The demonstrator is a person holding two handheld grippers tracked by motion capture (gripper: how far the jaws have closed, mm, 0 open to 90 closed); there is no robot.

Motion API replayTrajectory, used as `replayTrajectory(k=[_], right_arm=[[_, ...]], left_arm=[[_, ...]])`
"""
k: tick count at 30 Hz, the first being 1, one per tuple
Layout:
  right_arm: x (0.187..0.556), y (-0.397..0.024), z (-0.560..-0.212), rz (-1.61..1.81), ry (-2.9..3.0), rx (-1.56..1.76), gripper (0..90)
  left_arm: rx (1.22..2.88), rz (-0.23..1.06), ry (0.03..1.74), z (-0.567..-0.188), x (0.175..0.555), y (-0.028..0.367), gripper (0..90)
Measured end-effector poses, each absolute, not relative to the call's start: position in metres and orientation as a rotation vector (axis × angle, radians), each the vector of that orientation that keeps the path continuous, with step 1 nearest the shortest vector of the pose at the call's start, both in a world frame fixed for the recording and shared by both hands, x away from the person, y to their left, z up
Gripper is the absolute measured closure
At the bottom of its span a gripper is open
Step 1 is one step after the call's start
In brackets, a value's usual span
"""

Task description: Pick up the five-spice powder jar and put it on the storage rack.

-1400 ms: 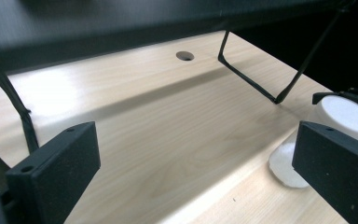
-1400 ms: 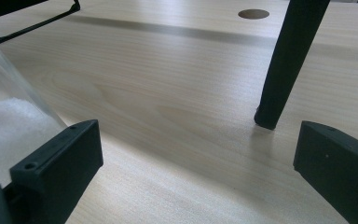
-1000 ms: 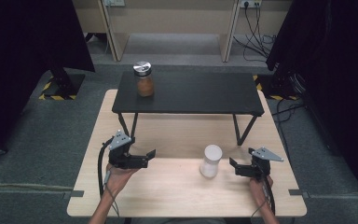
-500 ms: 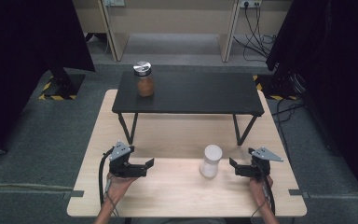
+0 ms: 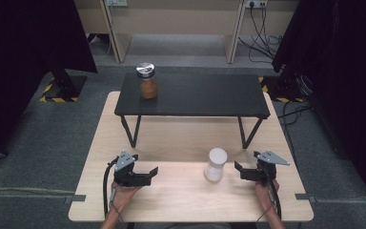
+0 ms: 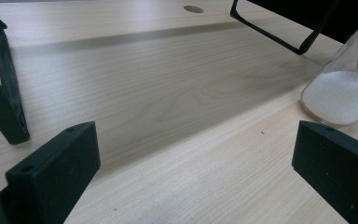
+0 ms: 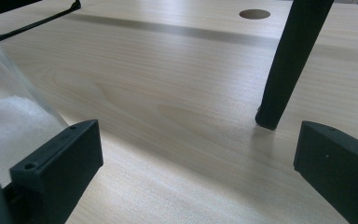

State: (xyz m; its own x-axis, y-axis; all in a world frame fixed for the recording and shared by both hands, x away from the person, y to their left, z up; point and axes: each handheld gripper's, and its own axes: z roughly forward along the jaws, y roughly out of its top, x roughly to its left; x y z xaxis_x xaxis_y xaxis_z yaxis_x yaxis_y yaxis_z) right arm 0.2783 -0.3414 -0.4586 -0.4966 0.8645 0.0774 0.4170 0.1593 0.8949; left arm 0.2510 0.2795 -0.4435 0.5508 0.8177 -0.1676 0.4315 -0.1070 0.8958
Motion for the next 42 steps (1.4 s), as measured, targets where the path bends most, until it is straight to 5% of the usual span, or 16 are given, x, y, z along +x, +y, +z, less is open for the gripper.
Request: replayTrajectory(k=[42], right_arm=[[0.28,-0.343,-0.458,1.305,2.003,1.199,1.2]], left_arm=[[1.754,0.466,1.084,-0.468,0.262,0.277,0.7]])
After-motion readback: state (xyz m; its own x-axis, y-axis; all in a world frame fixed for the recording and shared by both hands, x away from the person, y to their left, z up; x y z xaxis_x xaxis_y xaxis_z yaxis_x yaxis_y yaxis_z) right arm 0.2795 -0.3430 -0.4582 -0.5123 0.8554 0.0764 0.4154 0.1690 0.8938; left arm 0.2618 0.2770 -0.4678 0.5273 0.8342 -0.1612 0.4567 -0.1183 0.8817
